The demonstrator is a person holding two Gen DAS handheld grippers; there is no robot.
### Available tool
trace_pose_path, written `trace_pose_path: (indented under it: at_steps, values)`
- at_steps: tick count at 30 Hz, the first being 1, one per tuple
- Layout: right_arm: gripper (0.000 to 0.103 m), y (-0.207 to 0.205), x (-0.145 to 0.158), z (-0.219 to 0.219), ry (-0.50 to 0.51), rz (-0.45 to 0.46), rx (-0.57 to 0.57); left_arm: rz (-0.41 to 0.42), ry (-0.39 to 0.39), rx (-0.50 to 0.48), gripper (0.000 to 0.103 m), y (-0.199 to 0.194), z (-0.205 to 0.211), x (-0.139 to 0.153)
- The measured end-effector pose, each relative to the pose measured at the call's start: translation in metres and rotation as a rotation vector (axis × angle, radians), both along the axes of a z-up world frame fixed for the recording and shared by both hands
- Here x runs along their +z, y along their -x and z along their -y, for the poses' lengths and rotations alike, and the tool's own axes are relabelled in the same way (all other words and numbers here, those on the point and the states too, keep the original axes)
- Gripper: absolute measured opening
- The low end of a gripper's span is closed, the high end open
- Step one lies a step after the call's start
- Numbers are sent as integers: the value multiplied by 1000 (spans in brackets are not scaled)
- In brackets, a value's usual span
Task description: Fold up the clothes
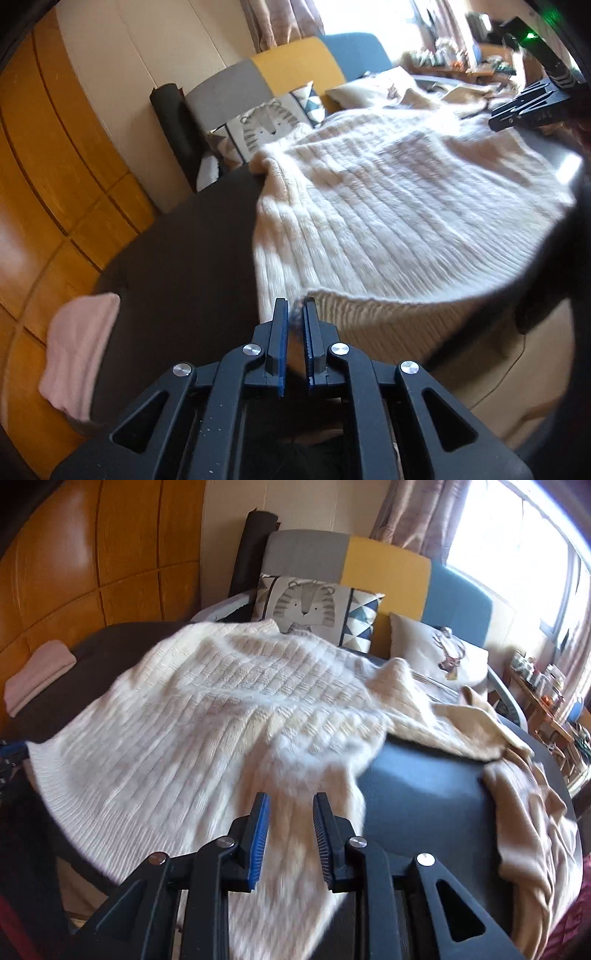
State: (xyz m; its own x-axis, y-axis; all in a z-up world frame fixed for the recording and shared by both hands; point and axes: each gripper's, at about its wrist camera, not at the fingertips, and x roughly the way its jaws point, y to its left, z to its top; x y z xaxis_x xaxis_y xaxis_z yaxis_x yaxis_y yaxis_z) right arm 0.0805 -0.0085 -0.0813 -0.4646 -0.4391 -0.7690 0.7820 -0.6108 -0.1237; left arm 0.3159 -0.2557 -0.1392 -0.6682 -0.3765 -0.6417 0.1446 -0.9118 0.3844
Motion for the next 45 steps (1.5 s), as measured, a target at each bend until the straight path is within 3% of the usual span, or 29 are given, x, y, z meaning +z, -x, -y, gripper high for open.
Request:
trace_pose_path:
  at_steps: [3,7,12,15,17,21,24,30,35,38,42,45]
  values:
    - [24,21,-22,31,-59,9,0,16,-41,-3,8,13,-3,-3]
    - [24,41,-51,29,-152,16,-56,67,-49,-29,8,7,-2,-17]
    - [27,58,-50,-7,-24,147,-159,114,-126,-96,8,-30,12,-26]
    - [27,50,-32,2,-24,109,-180,70,-186,-92,8,-44,29,-17]
    - [27,41,-19,18,24,79,-135,37,-222,-72,8,-47,41,-9]
    - [27,47,-20,69,25,84,-76,-27,-338,-34,8,-46,62,8]
    - [27,51,-21,106,26,87,-32,-63,-383,-8,9,-50,68,15]
    - [27,60,-23,180,29,97,53,-94,-395,71,10,-62,85,26]
    - [27,73,-25,220,105,210,87,-115,-437,194,9,-62,114,26]
    - [27,76,-28,245,134,276,104,-129,-504,279,10,-50,131,21]
    - [29,71,-18,270,246,356,129,-148,-555,302,10,-32,132,15]
    - [29,66,-13,298,215,355,109,-140,-578,300,10,-18,128,9]
